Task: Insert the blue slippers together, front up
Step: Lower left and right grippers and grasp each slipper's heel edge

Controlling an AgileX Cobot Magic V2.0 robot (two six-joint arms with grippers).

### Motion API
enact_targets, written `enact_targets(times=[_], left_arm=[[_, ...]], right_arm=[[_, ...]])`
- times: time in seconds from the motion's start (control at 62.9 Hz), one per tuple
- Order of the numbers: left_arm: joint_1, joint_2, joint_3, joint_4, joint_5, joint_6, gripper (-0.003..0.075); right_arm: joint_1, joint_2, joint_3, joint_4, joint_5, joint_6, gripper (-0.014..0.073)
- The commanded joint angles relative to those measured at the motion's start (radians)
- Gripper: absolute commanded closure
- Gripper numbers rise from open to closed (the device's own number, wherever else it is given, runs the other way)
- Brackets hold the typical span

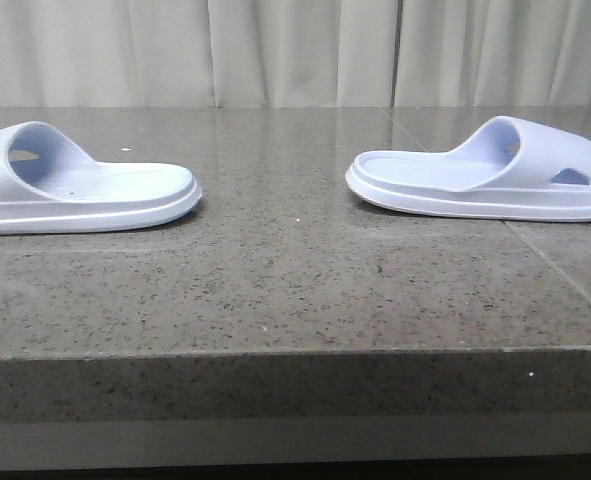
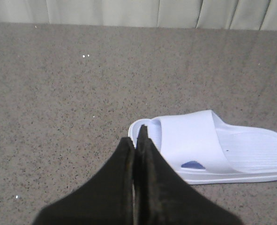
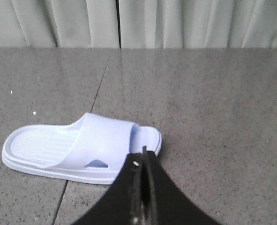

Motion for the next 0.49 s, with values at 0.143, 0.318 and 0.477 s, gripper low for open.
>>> enact_targets(times=[0.143, 0.318, 0.477], left_arm=[[-0.007, 0.101, -0.035, -0.001, -0.062, -0.006, 0.0741], [-0.007, 0.142, -0.035, -0.003, -0.054, -0.006, 0.0741], [-0.007, 0.162, -0.035, -0.003, -0.052, -0.006, 0.0722]], right_arm=[[0.002, 0.083, -0.035, -0.011, -0.015, -0.004, 0.0662], [0.002, 0.094, -0.035, -0.02, 0.031, -0.004, 0.0661], [0.002, 0.094, -0.035, -0.04, 0.062, -0.004, 0.058]])
